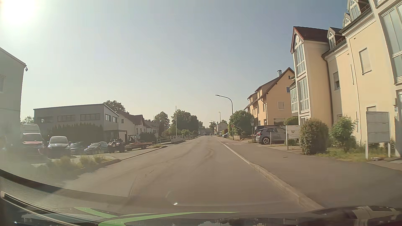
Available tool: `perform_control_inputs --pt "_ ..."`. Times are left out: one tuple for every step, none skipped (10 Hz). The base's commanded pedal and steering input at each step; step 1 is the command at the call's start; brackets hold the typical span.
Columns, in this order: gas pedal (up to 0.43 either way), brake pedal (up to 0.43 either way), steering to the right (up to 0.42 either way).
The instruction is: Follow the waypoints while adhering to traffic rules and regulations
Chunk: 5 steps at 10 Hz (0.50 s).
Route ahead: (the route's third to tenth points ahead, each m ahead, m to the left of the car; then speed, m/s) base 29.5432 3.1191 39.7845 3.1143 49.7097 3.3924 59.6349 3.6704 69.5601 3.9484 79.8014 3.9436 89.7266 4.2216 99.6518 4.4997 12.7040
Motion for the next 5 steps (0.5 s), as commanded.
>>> perform_control_inputs --pt "0.13 0.0 -0.001" --pt "0.13 0.0 -0.002" --pt "0.13 0.0 -0.002" --pt "0.13 0.0 -0.001" --pt "0.13 0.0 -0.001"
